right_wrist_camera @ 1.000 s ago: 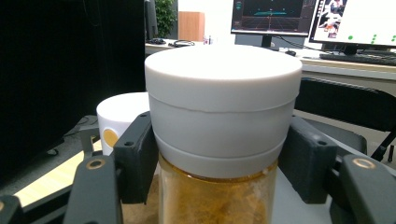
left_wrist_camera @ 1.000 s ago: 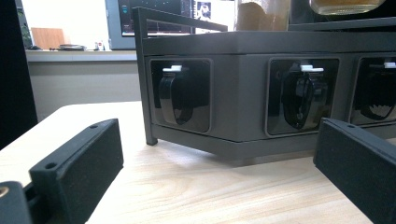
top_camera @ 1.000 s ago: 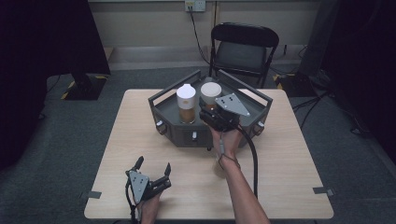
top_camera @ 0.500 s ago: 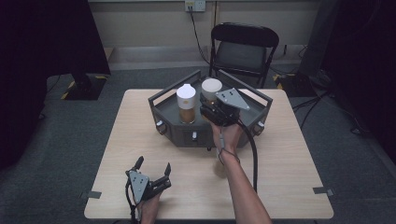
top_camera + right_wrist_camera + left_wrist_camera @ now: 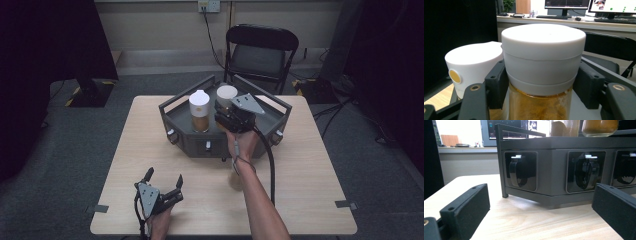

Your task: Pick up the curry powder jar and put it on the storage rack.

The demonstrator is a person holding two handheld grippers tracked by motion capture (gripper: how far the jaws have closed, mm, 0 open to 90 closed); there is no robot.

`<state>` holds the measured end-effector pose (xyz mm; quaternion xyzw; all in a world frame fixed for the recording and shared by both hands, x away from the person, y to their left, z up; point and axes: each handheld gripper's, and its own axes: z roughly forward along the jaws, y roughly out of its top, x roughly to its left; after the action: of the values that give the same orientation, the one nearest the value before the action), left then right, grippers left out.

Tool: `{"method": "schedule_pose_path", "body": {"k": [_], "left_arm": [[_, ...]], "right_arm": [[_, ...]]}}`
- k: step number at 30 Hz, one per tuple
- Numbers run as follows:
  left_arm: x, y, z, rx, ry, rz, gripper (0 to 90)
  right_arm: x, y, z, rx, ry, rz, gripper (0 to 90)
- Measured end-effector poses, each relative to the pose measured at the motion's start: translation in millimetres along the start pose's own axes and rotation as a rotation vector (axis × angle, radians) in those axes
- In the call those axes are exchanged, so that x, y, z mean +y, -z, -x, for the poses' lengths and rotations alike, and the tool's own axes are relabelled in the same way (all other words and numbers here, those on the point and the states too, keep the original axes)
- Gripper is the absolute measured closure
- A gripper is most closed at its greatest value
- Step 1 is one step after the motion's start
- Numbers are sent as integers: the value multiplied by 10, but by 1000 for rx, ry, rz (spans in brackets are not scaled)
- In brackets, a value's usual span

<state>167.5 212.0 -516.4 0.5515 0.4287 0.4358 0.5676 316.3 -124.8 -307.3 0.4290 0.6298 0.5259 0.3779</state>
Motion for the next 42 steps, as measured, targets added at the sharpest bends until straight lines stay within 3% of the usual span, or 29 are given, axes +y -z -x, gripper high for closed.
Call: {"method": "schedule_pose_path", "body": {"k": [15,42], "left_arm": [[-1,0,-2,-2,0,0,11],[-1,0,-5,-3,0,1,10]], "right_arm": [[-112,-125,24,-7,-13,-42,347],[-139,-127,9,-9,-15,-34,341]]}}
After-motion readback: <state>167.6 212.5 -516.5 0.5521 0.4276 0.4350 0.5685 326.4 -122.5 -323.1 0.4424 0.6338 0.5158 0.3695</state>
